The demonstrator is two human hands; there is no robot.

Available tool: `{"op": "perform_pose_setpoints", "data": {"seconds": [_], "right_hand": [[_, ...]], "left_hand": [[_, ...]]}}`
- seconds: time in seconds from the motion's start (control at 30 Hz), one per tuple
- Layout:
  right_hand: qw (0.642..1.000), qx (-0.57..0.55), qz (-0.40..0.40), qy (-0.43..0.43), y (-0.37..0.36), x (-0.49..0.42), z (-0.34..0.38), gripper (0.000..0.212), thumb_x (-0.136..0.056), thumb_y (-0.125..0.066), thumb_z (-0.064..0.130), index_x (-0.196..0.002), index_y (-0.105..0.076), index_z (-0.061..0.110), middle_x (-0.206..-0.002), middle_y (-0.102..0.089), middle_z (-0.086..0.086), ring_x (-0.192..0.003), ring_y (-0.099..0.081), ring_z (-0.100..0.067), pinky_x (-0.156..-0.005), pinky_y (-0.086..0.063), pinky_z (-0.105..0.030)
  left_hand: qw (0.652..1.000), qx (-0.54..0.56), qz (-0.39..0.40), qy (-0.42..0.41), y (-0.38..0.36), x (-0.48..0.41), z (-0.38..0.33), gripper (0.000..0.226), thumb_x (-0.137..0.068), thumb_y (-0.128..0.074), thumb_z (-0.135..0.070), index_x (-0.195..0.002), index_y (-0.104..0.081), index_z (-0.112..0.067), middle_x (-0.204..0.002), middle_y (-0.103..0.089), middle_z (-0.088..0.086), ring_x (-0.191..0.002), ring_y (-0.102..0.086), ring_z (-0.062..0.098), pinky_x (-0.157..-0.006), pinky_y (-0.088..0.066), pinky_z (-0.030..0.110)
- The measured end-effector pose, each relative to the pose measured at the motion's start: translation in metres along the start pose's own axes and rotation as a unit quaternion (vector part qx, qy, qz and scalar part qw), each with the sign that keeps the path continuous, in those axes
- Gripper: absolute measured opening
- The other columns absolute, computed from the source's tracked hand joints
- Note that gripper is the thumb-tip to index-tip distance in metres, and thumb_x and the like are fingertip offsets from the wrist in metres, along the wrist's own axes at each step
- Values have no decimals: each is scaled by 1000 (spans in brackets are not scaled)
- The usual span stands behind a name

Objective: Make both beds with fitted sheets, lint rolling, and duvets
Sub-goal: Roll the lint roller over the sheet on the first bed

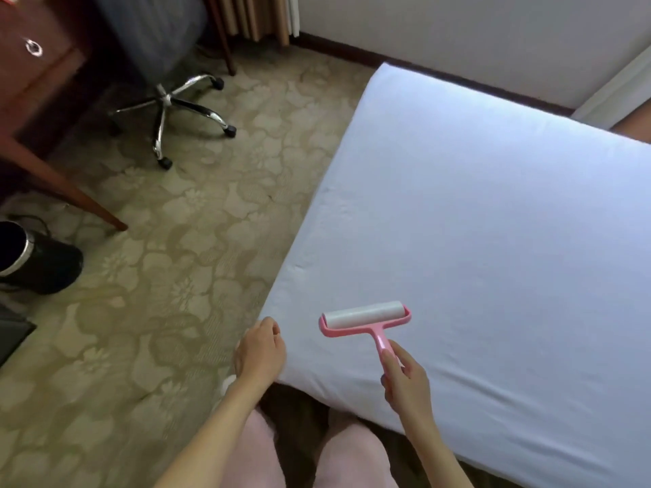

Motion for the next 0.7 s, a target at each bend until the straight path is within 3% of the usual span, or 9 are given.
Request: {"op": "perform_pose_setpoints", "data": {"seconds": [0.07, 0.2, 0.33, 0.5, 0.7], "right_hand": [[1000, -22, -14, 3, -12, -1, 26, 19, -96, -51, 30, -95, -67, 21, -50, -39, 6, -44, -35, -8, -42, -29, -21], [997, -52, -60, -14, -54, -11, 68, 13, -95, -53, 30, -98, -66, 31, -52, -42, 2, -44, -37, -9, -42, -31, -22], [984, -108, -134, -41, -110, -16, 105, 18, -94, -53, 28, -108, -65, 29, -53, -43, -2, -43, -37, -11, -40, -31, -21], [948, -214, -213, -97, -178, -2, 153, 20, -94, -52, 29, -108, -65, 22, -54, -42, -3, -39, -31, -11, -37, -24, -18], [913, -291, -262, -112, -212, -4, 205, 20, -94, -54, 33, -97, -63, 15, -54, -41, -4, -40, -27, -13, -41, -20, -18]], "left_hand": [[1000, 1, -15, -24, 33, -21, -7, 13, -91, -42, -13, -82, -49, -18, -87, -52, -4, -83, -49, 17, -75, -41, 32], [997, 3, -23, -71, 88, -78, -4, 14, -93, -42, -16, -82, -51, -17, -85, -53, -4, -80, -51, 17, -68, -40, 30], [988, 7, 41, -148, 127, -141, 8, 12, -93, -43, -16, -83, -47, -21, -86, -49, -6, -80, -49, 14, -64, -35, 26], [971, -4, 88, -224, 200, -207, 25, 12, -91, -47, -13, -81, -48, -19, -84, -51, -1, -80, -49, 18, -71, -43, 32], [968, -44, 92, -231, 266, -286, 31, 11, -93, -45, -17, -83, -50, -17, -94, -56, 3, -87, -53, 20, -78, -46, 34]]}}
Point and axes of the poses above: each hand's wrist, its own x-axis away from the middle knuckle, its own y-axis out of the back of the hand, z = x × y, the point moved 10 cm from there along -x, towards the middle knuckle
